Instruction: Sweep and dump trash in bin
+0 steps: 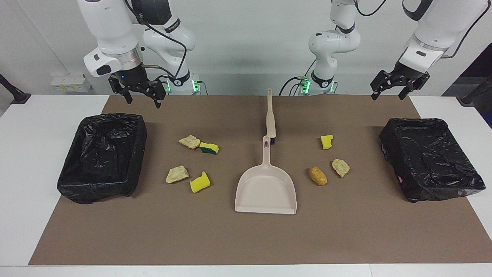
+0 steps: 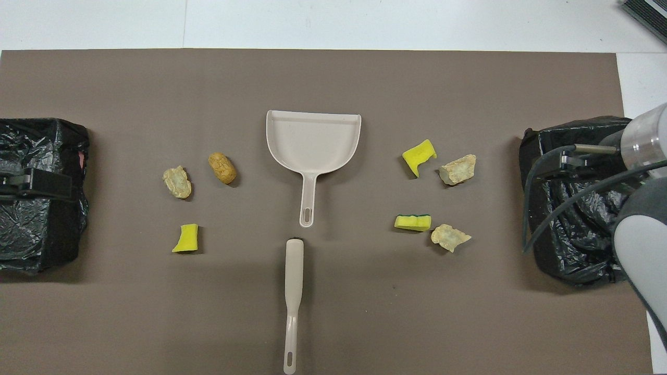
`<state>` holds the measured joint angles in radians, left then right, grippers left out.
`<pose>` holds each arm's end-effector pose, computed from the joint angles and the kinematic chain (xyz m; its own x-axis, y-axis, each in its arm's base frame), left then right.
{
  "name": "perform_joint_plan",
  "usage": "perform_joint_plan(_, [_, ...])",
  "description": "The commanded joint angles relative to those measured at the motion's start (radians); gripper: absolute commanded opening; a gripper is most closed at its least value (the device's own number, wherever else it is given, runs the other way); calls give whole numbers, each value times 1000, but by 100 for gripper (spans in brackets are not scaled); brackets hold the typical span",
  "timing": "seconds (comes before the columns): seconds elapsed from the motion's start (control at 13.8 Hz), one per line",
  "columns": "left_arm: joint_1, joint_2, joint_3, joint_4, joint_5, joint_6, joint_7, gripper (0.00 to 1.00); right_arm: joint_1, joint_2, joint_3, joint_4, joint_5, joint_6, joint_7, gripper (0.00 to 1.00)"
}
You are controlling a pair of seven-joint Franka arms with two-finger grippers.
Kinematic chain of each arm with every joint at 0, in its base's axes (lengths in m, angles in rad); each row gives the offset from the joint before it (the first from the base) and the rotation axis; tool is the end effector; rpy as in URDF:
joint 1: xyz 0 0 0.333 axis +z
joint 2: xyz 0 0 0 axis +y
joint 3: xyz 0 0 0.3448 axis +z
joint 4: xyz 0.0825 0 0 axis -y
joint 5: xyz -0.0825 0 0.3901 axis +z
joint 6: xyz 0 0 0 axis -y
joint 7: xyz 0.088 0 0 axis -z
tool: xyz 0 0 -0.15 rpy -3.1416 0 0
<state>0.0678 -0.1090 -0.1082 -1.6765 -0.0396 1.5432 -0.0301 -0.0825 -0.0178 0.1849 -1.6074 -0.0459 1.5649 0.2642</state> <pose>0.5181 -0.0300 0.6161 0.9996 -0.0105 -0.0257 -0.0098 -0.9996 0.0271 0.5500 0.0504 0.6022 0.9869 -0.1612 -0.0113 -0.1603 -0.9856 0.0540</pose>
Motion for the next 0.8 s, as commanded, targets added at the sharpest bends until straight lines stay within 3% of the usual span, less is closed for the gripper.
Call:
perform_joint_plan(0.0, [-11,-52,9,-57,-17,6,1,100,4,-7,8,-9,4,41,-20,100])
perform_joint_plan(0.29, [-78,-104,1,-150,-19,14,-11,100,97,44,10,35,4,66,64,100])
perform_joint_plan(0.51, [-118,-115,1,-164,-19,6,-27,100,231,136,10,67,-20,112,225,100])
perform_joint_plan(0.72, [-170,-158,1,-221,-22,14,-60,100,364,275,7,170,-26,138,415,100])
